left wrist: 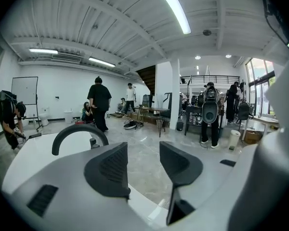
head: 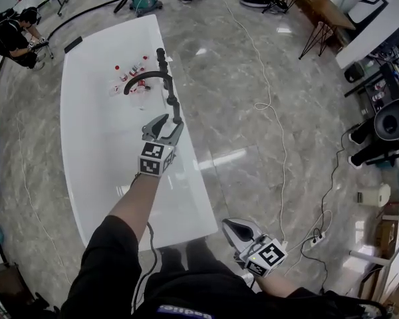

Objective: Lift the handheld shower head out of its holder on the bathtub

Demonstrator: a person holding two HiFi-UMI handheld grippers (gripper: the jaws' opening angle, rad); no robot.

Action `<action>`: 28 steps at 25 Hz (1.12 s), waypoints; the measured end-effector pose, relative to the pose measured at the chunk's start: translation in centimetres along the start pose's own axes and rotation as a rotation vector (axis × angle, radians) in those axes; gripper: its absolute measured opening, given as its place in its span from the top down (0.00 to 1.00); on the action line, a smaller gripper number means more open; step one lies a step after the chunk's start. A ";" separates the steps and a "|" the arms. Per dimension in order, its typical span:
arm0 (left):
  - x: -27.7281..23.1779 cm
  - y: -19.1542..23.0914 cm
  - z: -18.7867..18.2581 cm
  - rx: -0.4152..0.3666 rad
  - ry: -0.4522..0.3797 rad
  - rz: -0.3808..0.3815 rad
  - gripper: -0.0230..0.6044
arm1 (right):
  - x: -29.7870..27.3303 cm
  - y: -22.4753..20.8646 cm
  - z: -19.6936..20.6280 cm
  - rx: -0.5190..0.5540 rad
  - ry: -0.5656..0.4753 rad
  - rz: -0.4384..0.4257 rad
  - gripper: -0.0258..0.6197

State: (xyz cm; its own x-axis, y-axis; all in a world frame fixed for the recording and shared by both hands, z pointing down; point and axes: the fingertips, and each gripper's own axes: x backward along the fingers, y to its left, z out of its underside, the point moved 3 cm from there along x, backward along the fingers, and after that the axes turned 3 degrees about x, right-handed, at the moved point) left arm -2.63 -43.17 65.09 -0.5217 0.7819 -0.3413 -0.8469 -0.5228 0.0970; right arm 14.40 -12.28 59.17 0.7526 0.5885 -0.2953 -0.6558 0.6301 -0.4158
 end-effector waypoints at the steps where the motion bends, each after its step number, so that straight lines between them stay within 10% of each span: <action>1: -1.0 0.4 0.2 -0.005 0.007 -0.002 0.66 | 0.0 -0.3 0.1 0.001 0.006 0.005 0.97; 28: -15.4 7.2 10.1 -0.053 0.218 -0.178 0.66 | 4.7 -7.4 4.7 -0.139 0.067 0.177 0.97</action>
State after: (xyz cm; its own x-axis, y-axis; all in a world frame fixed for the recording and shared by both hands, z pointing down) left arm -1.73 -55.50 80.46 -0.3257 0.7748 -0.5419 -0.9139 -0.4049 -0.0296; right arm 22.55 -11.82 64.90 0.6317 0.6457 -0.4290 -0.7673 0.4415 -0.4652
